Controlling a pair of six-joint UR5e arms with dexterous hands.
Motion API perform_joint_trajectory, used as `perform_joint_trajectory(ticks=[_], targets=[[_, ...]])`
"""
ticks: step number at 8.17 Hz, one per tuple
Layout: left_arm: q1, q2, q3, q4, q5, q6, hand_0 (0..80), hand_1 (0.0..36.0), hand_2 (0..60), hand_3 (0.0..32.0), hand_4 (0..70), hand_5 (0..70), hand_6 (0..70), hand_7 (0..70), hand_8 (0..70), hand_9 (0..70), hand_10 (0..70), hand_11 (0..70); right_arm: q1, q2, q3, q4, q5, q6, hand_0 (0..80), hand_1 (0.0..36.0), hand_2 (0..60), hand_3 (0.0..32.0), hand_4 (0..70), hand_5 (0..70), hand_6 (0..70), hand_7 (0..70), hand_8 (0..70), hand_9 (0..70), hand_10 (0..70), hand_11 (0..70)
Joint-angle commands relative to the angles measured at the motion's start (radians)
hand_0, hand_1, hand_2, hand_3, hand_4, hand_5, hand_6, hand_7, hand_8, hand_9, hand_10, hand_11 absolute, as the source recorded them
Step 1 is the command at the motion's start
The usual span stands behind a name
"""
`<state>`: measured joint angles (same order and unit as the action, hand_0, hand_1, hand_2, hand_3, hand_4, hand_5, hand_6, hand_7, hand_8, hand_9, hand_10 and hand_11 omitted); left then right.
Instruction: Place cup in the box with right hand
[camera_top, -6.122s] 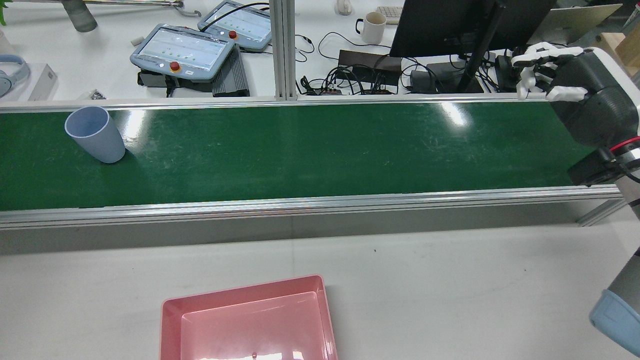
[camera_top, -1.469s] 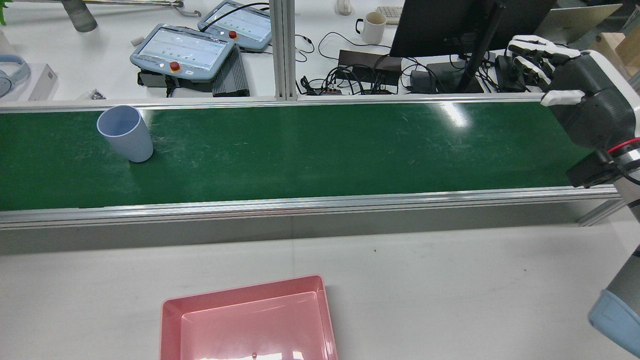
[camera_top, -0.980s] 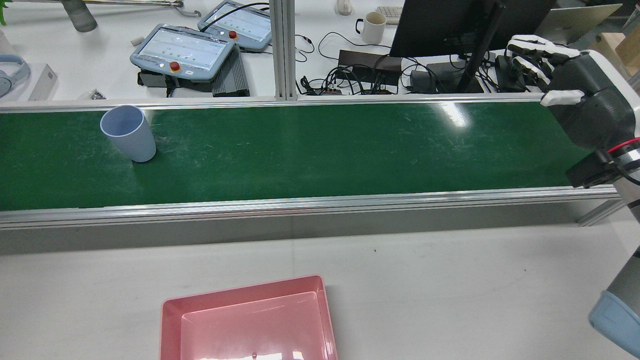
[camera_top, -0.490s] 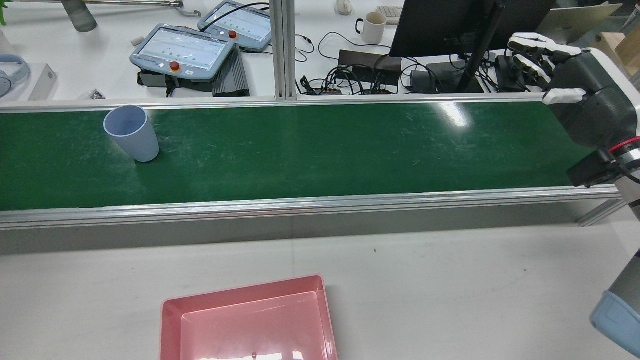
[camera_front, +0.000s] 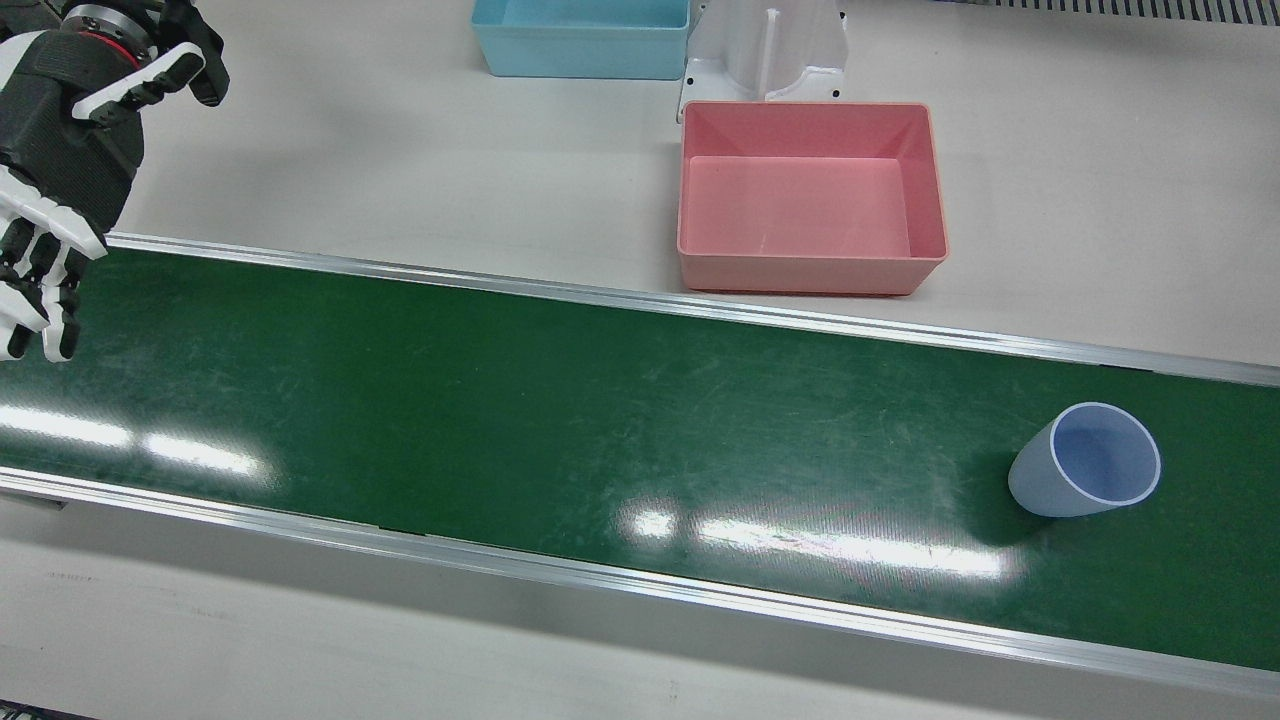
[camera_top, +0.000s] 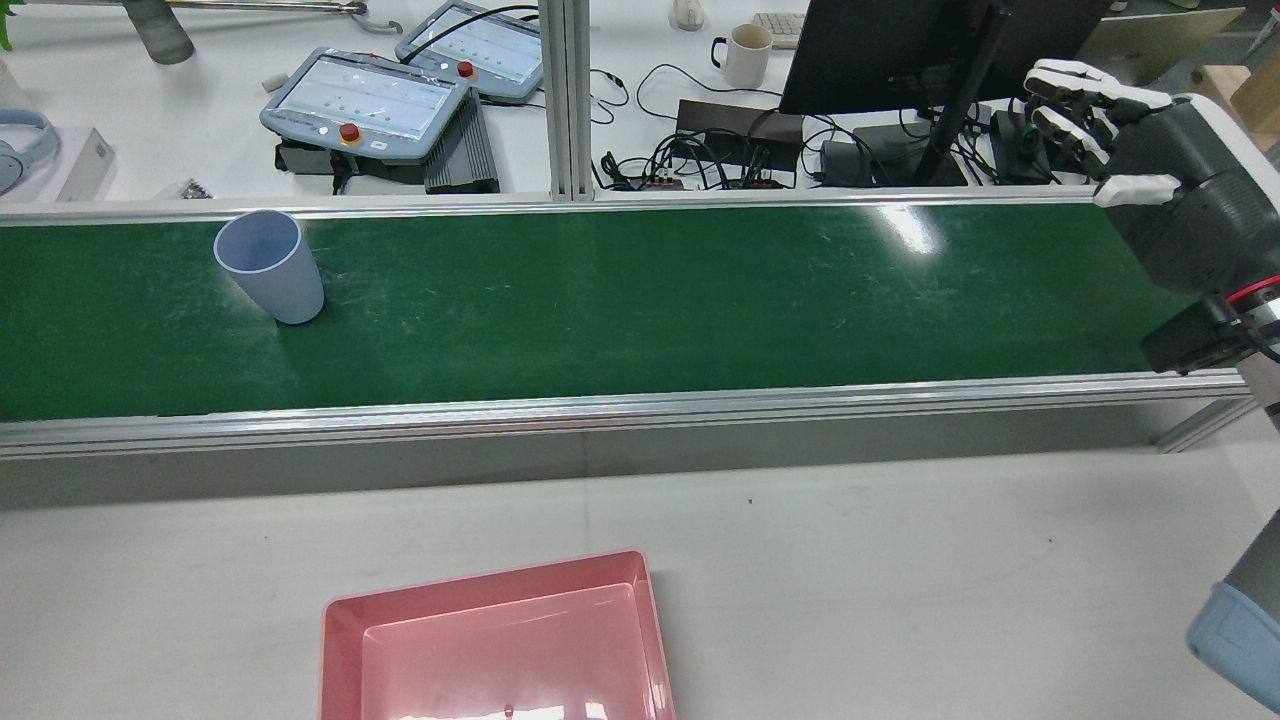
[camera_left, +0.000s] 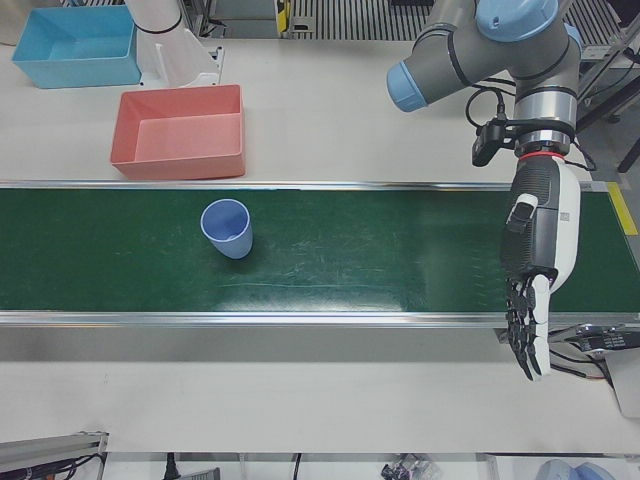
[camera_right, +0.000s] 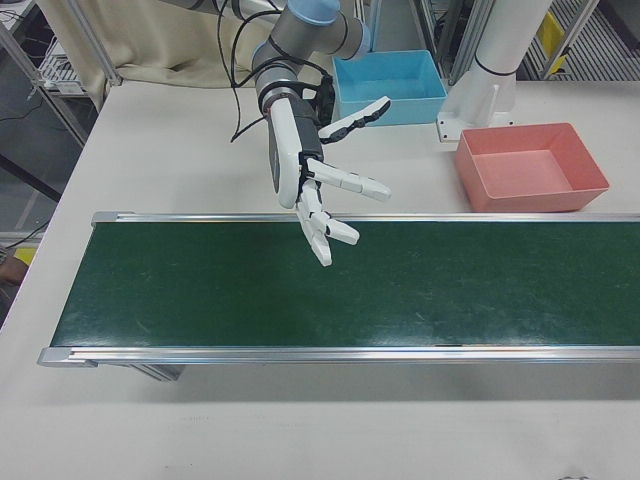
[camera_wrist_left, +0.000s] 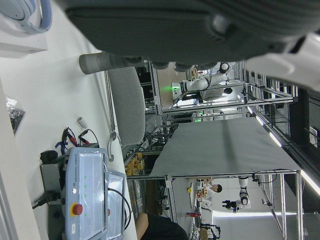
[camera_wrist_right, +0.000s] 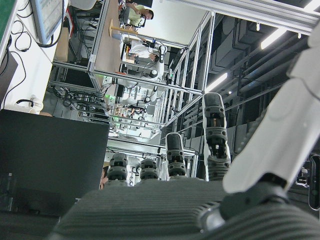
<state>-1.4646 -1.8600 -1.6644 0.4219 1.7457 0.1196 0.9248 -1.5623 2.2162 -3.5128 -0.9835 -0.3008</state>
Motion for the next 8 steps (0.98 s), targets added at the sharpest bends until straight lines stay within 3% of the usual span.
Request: perform_joint_trajectory(ticks=[1,8], targets=[[0.000,0.001,0.000,0.000,0.000,0.000,0.0,0.0,0.0,0.0,0.0,0.0,0.0,0.0,0.0,0.0,0.0,0.0,0.000,-0.001,-0.001,0.000,0.000,0.000,48.7,2.0,0.0,8.2,28.3,3.2,5.3,29.4,3.3,9.3,6.8,10.7],[0.000,0.001,0.000,0.000,0.000,0.000,0.0,0.0,0.0,0.0,0.0,0.0,0.0,0.0,0.0,0.0,0.0,0.0,0.000,-0.002,-0.001,0.002,0.000,0.000,48.8,2.3,0.0,8.0,28.5,3.3,5.5,30.3,3.1,9.5,7.5,11.7]])
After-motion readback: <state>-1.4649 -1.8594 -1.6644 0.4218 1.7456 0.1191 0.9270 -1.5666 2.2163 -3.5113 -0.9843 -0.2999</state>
